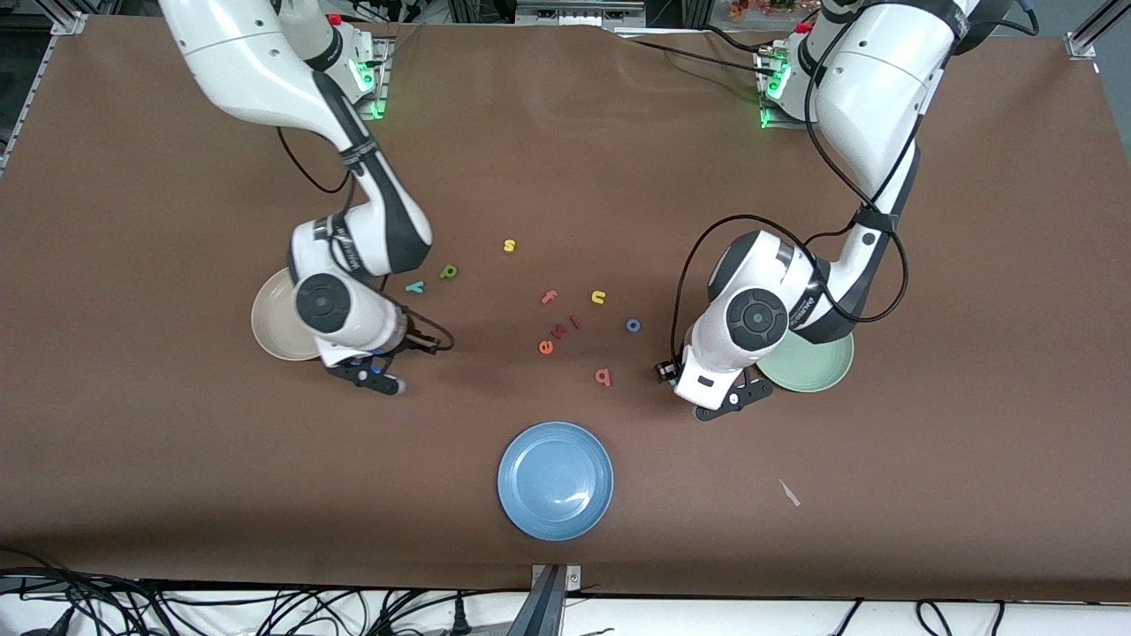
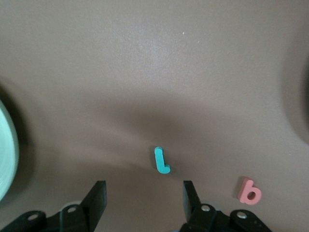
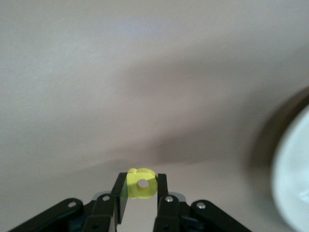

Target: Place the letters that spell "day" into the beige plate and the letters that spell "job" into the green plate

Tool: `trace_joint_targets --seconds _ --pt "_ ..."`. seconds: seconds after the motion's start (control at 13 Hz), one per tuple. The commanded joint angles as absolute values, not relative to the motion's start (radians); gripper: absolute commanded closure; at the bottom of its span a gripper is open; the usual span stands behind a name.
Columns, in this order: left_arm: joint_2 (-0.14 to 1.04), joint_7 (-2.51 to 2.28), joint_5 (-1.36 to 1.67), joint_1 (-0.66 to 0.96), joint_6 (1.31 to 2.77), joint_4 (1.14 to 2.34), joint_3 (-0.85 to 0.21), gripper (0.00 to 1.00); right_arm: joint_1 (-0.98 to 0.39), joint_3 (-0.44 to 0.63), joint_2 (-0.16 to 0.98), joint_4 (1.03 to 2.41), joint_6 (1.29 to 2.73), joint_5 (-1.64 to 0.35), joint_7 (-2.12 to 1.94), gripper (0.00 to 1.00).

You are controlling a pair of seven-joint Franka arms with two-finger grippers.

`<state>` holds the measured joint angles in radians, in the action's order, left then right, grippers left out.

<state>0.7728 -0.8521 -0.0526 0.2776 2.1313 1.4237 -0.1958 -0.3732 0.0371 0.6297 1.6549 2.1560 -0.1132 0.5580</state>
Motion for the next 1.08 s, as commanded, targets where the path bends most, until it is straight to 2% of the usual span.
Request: trace_joint_targets --seconds 0.0,0.15,0.46,0.69,0.85,1.0 --pt "0.817 -0.870 -0.084 0.285 2.192 1.427 -0.196 0.31 -0.365 0.066 0.598 1.673 2.096 -0.121 0.442 1.00" --pt "0.830 -0.871 -0.081 0.278 2.197 1.425 -0.196 0.37 -0.365 0.104 0.563 1.721 2.091 -0.121 0.355 1.00" --pt "0.879 -0.929 -0.078 0.279 2.309 1.425 -0.198 0.37 -0.365 0.175 0.494 1.807 2.092 -0.121 0.209 1.00" --pt "0.885 -0.942 -0.081 0.287 2.310 1.425 -0.196 0.44 -0.365 0.212 0.425 1.902 2.108 -0.121 0.143 1.00" --pt "0.887 -0.951 -0.081 0.287 2.310 1.425 -0.196 0.47 -0.365 0.247 0.393 1.966 2.140 -0.121 0.069 1.00" --pt "0.887 -0.953 -0.080 0.287 2.310 1.425 -0.198 0.48 -0.365 0.282 0.364 2.060 2.231 -0.121 -0.013 1.00"
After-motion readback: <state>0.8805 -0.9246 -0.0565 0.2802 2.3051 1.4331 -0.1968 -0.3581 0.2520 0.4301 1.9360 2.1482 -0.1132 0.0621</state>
